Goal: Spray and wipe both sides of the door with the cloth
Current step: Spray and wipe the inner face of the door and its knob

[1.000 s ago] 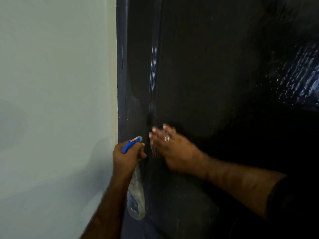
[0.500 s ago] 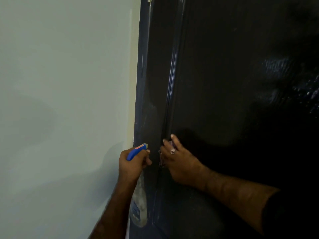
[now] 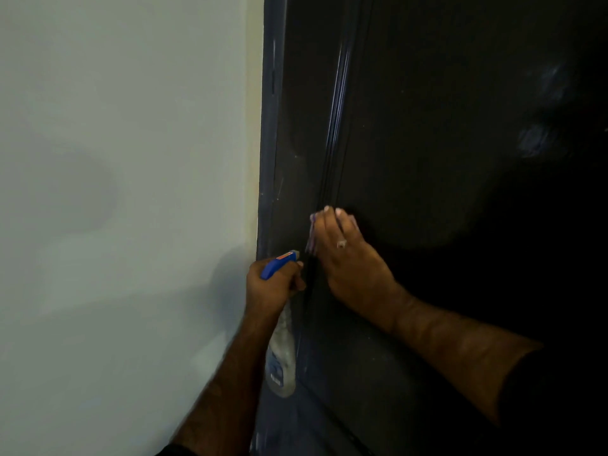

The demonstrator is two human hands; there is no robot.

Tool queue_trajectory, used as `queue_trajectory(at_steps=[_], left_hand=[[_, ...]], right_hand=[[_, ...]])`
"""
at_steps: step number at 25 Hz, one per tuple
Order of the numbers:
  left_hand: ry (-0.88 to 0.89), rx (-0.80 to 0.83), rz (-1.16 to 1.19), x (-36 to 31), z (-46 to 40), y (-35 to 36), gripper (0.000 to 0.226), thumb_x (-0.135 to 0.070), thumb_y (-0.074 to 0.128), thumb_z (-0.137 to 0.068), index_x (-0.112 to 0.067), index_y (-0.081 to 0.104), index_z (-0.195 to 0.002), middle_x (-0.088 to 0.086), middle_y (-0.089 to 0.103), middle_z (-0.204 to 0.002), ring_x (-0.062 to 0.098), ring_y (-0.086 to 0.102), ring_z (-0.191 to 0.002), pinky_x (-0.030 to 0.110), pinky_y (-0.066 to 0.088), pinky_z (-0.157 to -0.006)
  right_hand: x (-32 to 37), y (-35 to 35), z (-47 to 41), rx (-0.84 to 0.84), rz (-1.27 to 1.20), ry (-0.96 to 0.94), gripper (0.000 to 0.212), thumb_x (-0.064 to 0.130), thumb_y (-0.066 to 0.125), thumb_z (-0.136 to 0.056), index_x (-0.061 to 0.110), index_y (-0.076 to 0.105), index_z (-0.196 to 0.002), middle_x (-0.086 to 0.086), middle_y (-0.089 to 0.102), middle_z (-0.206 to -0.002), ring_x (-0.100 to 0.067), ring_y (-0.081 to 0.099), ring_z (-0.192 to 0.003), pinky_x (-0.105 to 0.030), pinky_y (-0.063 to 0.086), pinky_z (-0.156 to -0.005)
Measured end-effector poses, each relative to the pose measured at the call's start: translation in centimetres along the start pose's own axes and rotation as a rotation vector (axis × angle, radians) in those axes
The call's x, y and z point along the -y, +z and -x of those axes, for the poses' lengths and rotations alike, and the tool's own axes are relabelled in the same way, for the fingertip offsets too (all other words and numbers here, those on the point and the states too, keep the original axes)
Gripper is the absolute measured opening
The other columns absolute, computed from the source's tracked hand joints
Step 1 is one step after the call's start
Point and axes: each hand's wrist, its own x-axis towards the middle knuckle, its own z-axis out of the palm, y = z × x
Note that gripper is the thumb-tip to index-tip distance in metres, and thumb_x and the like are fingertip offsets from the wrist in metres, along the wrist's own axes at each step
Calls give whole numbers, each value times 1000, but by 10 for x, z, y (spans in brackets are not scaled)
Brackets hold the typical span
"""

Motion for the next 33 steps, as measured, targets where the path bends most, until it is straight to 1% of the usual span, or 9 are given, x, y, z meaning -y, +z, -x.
queue_trajectory(at_steps=[2, 4, 6, 9, 15, 17, 20, 27, 33], left_hand=[[4, 22, 15, 7, 7, -4, 22, 0, 64, -96, 19, 67, -87, 25, 64, -68, 27, 66, -61, 31, 62, -62], [8, 40, 8, 7, 13, -13, 22, -2, 64, -97, 17, 69, -87, 25, 66, -68, 26, 67, -61, 26, 59, -59], [-1, 19, 7, 0, 13, -24, 18, -4, 64, -97, 12, 71, -91, 24, 68, -70, 26, 69, -62, 22, 57, -59], [11, -6, -24, -14, -1, -37, 15, -6, 65, -97, 6, 73, -91, 19, 70, -70, 26, 70, -65, 23, 57, -61], [52, -87, -12, -13, -20, -39, 51, -30, 73, -79, 17, 63, -97, 13, 60, -63, 25, 61, -56, 30, 54, -55], [77, -133, -10, -11, -21, -42, 44, -33, 71, -78, 9, 67, -89, 18, 61, -63, 34, 61, -58, 37, 55, -57], [144, -135, -76, -7, -16, -54, 28, -22, 69, -93, 0, 69, -76, 26, 63, -69, 48, 63, -70, 46, 58, -65], [165, -135, -92, -15, -26, -71, 26, -9, 67, -98, 11, 68, -81, 34, 62, -72, 52, 61, -70, 28, 54, -56], [87, -139, -129, -12, -20, -79, 26, -12, 66, -96, 4, 69, -76, 27, 65, -69, 32, 64, -61, 31, 57, -61]], right_hand=[[34, 30, 35, 93, -25, -134, 74, 25, 33, -104, -16, 13, -162, -33, 22, -168, -52, 21, -157, -62, 17, -132], [52, 41, 53, 327, -3, -292, 69, 30, 39, -99, -8, 44, -157, -28, 42, -163, -48, 36, -153, -63, 11, -133], [49, 36, 45, 274, -6, -340, 58, 29, 42, -97, 2, 67, -142, -20, 59, -152, -43, 53, -143, -61, 7, -132], [10, -1, -7, -25, -137, -114, 61, 25, 37, -101, 5, 48, -157, -21, 46, -162, -42, 42, -152, -57, 3, -130], [-22, -30, -121, -35, -69, 138, 76, 28, 35, -107, 3, -1, -169, -22, -5, -178, -43, -3, -165, -56, -6, -130], [10, -5, -101, 72, -240, 80, 78, 22, 40, -107, 9, -2, -171, -17, -2, -179, -39, 1, -166, -48, -8, -128], [53, 23, -49, 292, -244, -265, 76, 23, 42, -110, 13, -1, -171, -13, 0, -180, -35, -1, -166, -47, -5, -131], [-19, -25, -185, 49, 131, 29, 75, 35, 25, -108, 0, -2, -168, -27, -7, -176, -43, -7, -165, -60, 0, -134], [82, 49, -79, 298, -104, -219, 70, 30, 37, -111, 5, 5, -169, -21, 3, -179, -41, -1, -165, -57, 7, -135]])
